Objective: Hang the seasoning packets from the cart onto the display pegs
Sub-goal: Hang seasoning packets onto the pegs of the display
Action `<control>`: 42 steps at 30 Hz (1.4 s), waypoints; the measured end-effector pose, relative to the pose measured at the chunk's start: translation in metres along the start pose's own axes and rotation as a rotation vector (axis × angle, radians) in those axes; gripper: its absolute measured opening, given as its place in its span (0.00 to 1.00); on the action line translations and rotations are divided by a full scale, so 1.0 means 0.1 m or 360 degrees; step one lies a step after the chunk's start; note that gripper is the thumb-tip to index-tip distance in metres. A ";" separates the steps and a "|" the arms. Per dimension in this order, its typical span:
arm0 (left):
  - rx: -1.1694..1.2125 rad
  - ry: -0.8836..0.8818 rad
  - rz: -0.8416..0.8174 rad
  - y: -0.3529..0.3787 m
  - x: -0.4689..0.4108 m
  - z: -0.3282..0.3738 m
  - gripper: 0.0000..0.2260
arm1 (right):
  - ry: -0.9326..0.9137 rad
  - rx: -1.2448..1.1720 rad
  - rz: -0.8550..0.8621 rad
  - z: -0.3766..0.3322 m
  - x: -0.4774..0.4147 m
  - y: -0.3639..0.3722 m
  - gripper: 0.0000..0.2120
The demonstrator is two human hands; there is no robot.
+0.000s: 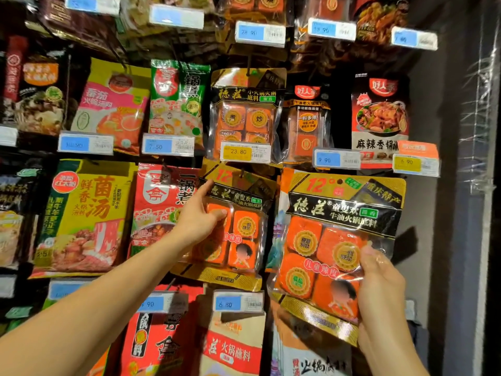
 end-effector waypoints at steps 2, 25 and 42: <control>-0.0429 0.0193 0.0027 0.03 0.00 0.03 0.39 | -0.0013 -0.0011 -0.0048 -0.01 0.00 0.06 0.13; -0.1250 0.1341 0.0201 -0.53 -0.46 0.95 0.30 | 0.0362 0.0003 -0.0653 0.33 0.15 1.35 0.13; -0.1331 0.1331 0.0182 -0.51 -0.52 0.87 0.35 | 0.0508 0.0054 -0.0536 0.41 0.01 1.56 0.13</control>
Point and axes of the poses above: each hand's wrist, its own x-axis away from the middle knuckle, its own y-axis out of the palm, z = x × y, the point moved 3 cm from there along -x, towards the middle knuckle, and after that the axes turned 7 degrees about z, right-handed, at the moved point
